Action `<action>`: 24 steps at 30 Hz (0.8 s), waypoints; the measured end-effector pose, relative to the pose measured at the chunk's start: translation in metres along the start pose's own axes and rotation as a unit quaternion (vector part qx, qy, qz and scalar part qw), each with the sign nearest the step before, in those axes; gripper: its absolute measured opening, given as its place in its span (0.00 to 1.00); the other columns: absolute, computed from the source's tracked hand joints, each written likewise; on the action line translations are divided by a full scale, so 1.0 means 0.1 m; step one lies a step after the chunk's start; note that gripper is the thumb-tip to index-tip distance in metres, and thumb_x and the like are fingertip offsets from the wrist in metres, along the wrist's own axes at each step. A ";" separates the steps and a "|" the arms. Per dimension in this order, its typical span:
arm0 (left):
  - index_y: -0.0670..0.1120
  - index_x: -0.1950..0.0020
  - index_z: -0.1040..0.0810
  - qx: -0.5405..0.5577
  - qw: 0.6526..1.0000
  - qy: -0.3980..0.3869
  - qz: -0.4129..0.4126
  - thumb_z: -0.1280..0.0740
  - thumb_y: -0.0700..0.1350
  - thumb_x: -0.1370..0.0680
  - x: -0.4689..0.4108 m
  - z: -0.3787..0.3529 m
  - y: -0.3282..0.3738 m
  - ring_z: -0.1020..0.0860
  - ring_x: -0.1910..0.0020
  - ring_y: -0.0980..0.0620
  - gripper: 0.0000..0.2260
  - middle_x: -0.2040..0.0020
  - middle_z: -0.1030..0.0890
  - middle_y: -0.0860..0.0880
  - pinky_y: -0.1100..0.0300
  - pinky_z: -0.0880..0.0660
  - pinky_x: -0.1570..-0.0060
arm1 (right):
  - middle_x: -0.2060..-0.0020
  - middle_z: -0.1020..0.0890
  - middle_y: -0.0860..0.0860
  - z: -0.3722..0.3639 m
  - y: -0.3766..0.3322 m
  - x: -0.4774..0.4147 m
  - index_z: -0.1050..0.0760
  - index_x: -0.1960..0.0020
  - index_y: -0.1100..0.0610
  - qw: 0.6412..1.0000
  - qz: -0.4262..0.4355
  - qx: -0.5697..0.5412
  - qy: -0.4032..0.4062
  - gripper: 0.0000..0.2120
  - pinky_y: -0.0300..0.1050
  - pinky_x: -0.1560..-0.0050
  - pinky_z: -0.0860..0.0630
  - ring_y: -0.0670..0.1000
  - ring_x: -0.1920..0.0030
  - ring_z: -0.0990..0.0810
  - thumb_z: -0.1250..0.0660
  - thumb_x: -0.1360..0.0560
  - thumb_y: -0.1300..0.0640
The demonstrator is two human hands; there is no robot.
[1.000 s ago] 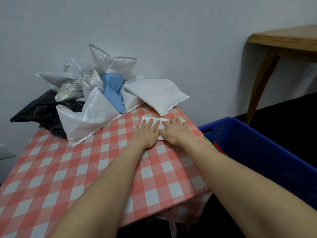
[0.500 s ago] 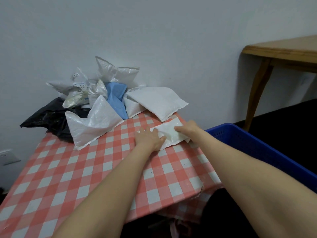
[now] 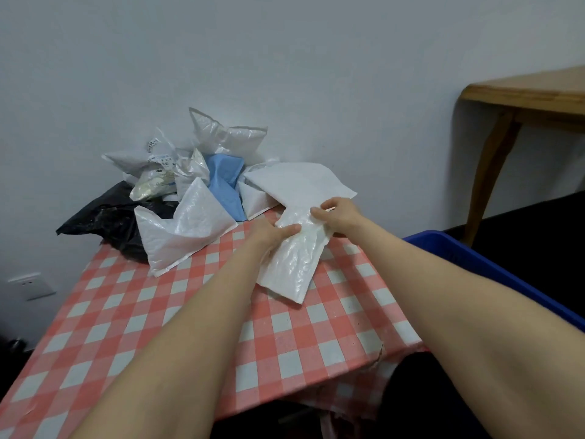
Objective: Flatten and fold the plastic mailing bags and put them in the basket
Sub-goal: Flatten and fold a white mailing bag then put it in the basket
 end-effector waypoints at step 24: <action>0.39 0.37 0.28 0.193 0.980 0.045 0.029 0.19 0.46 0.36 -0.19 -0.21 -0.17 0.19 0.48 0.41 0.32 0.44 0.20 0.42 0.45 0.22 0.47 | 0.43 0.19 0.54 -0.17 0.35 0.05 0.24 0.41 0.60 0.981 -0.121 -0.145 -0.046 0.15 0.40 0.57 0.26 0.51 0.52 0.21 0.28 0.25 0.57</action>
Point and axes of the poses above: each hand's wrist, its own x-axis away from the middle knuckle, its own z-axis out of the back of the hand, y = z × x, the point moved 3 cm from there along -x, towards the middle knuckle
